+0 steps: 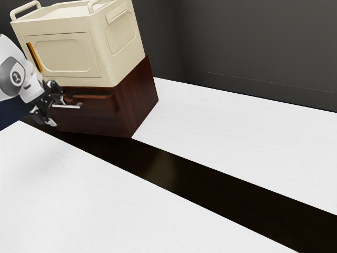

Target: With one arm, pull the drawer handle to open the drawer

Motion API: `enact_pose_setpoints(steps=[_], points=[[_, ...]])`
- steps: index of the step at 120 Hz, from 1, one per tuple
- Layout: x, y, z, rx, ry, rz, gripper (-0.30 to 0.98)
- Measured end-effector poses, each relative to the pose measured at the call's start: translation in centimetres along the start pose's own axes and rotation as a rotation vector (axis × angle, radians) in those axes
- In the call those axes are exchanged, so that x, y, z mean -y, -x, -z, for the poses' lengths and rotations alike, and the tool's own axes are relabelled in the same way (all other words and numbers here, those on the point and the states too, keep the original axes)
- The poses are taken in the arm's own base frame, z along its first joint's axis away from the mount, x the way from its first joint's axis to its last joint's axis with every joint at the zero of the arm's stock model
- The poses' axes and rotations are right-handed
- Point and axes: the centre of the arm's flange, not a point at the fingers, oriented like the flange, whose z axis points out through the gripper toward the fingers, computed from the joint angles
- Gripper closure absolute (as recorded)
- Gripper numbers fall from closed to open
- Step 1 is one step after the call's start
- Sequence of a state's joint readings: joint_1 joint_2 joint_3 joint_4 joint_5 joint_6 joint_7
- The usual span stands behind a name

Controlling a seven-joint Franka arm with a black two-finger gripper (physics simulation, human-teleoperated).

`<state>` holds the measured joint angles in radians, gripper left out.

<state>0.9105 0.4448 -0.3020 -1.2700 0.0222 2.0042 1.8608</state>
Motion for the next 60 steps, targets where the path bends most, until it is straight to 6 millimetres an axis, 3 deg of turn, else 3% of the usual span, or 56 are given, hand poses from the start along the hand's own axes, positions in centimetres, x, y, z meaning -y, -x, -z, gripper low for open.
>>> enact_pose_setpoints(steps=[14, 40, 60], points=[[-0.6, -0.1, 1.0, 0.000, 0.034, -0.006, 0.14], [-1.7, 0.0, 1.2, -0.020, 0.111, -0.007, 0.08], [-2.6, -0.2, 2.3, -0.023, 0.142, -0.009, 0.14]])
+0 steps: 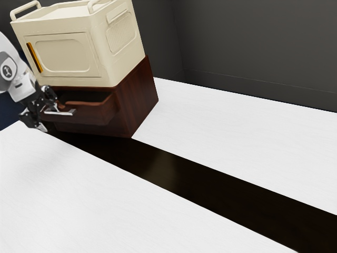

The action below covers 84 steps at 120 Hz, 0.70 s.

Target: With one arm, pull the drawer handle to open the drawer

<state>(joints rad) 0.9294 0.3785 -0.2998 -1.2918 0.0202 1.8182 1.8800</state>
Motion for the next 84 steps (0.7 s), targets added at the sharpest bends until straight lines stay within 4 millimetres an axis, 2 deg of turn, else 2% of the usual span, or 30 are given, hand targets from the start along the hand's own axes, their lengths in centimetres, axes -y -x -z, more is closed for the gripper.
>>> enact_pose_setpoints(steps=[30, 60, 84], points=[[-2.5, -0.7, 0.6, 0.009, 0.052, 0.001, 0.14], [-4.0, -1.2, 1.8, 0.021, 0.060, 0.004, 0.16], [-5.4, -1.5, 1.7, 0.016, 0.077, 0.016, 0.12]])
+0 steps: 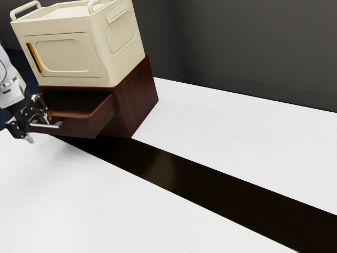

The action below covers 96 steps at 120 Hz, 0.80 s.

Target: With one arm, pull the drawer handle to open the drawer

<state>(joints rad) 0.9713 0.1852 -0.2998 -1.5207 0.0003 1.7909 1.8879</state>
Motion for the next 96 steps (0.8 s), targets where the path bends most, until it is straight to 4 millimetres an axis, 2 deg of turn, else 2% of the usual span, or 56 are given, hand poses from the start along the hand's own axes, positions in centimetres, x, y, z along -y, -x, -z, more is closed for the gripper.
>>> enact_pose_setpoints(steps=[52, 62, 73, 80, 91, 96], points=[[-3.3, -0.6, 0.8, 0.004, 0.007, 0.027, 0.14], [-4.1, -1.1, 1.9, 0.016, -0.003, 0.028, 0.17], [-5.3, -2.1, 4.5, 0.040, -0.040, 0.028, 0.14], [-6.3, -3.1, 7.4, 0.062, -0.080, 0.029, 0.12], [-7.4, -6.1, 13.0, 0.075, -0.153, 0.015, 0.08], [-7.4, -8.1, 14.6, 0.068, -0.162, -0.005, 0.06]])
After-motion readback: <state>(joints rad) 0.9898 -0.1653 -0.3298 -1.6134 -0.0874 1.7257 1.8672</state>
